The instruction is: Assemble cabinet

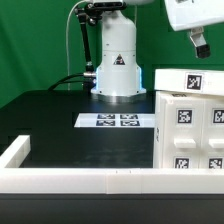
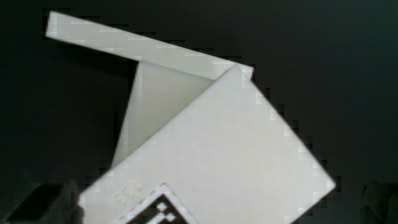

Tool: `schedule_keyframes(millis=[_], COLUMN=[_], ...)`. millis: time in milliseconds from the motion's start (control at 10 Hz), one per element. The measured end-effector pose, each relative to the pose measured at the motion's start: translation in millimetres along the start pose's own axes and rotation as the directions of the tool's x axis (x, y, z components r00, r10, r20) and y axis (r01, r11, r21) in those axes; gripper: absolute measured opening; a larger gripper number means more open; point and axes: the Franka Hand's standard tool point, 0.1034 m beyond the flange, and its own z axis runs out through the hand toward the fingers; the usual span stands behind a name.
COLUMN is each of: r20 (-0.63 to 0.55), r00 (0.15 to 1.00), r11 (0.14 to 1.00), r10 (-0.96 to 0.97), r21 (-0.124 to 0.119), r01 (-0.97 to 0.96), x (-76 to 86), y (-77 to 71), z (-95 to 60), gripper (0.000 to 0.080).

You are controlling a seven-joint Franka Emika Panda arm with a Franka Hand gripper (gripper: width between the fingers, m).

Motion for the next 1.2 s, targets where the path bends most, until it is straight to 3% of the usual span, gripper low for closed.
schedule_keyframes(millis=[300,400,500,600,700,1000,1200], r20=[-0.003,-0.016,-0.012,-0.001,0.024,0.044,0.059], r00=[0.953,0.850,0.780,0.709,0.580,0.442,0.266], r11=[0.953,0.849,0.778,0.707,0.576,0.438,0.261], r10=[-0.304,-0.526,-0.626,-0.705,-0.814,-0.896,-0.962], r21=[-0.007,-0.053,-0.074,-0.081,-0.091,-0.088,-0.080], r01=[0.304,0.525,0.624,0.703,0.812,0.895,0.962], x=[1.4,1.5,1.0,0.1,2.1,11.5,12.5], y=[1.1,3.5,3.9,4.7,8.0,12.3,13.1], z=[0.2,1.1,1.2,1.7,1.9,0.3,0.7], gripper=[0.0797,0.0797,0.0797,0.0797,0.0797,0.0797,0.0797])
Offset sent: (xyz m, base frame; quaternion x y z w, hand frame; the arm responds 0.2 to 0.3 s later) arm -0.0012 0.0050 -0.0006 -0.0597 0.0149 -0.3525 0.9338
